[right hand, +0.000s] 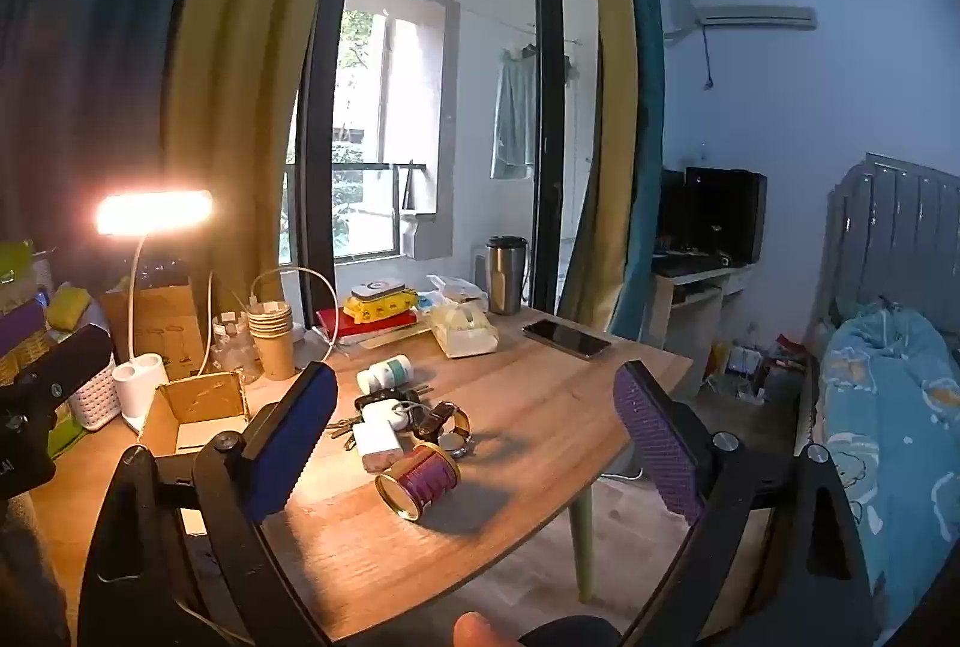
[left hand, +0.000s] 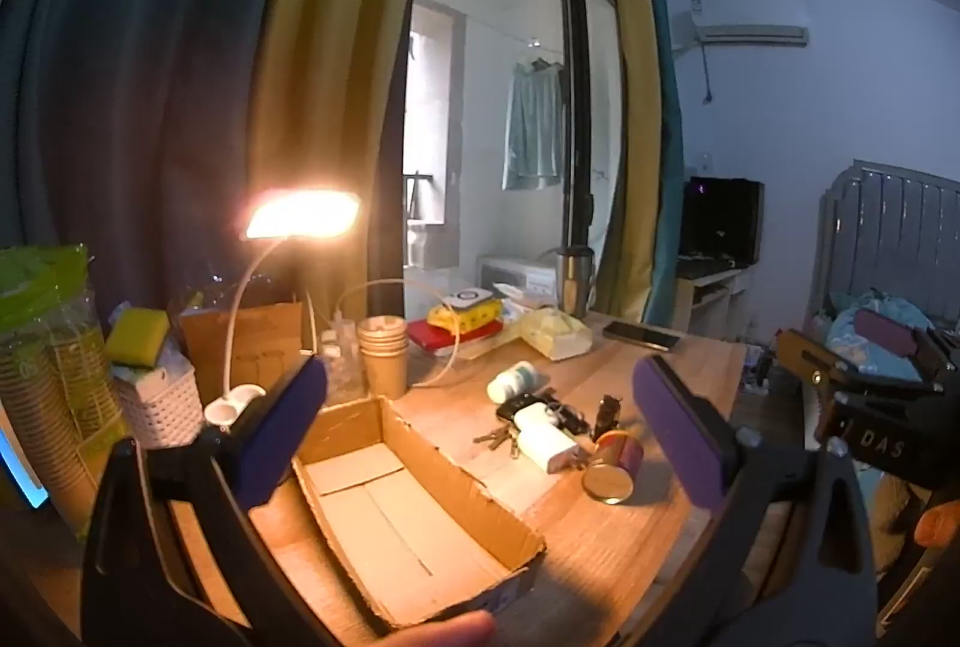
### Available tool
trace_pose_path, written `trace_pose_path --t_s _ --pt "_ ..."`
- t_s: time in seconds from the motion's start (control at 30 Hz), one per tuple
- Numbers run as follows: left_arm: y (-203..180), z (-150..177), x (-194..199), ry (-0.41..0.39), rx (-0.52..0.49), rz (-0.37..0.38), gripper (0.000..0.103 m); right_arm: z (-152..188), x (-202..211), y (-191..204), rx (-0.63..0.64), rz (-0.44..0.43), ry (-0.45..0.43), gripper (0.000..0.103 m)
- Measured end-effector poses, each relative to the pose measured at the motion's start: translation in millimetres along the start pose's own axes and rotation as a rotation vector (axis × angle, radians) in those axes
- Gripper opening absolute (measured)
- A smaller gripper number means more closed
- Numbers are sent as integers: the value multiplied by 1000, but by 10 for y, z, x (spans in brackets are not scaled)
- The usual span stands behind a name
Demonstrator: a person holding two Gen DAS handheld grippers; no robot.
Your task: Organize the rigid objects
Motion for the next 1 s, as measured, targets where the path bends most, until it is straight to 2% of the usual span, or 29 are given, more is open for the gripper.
trace_pose_path --t_s 0.27,0.33,0.67,1.0 --pt "103 30 -18 31 44 -10 102 26 2 153 6 -24 14 95" --pt "137 25 -9 24 55 -19 102 -5 -3 35 -19 -29 13 95" --pt "127 60 -60 32 51 -25 102 85 -116 145 -17 -63 74 95" --pt "193 85 -100 59 61 -30 102 81 -166 206 -20 -69 72 95"
Point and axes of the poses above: each gripper's, at about its wrist camera, not at the fingertips, and x roughly against the way its jaws point, y to its left, z to its underside, the point moved 10 cm from there along -x, roughly the way its jaws point, and after that the axes turned 1 degree about z, right-handed, at the moved point
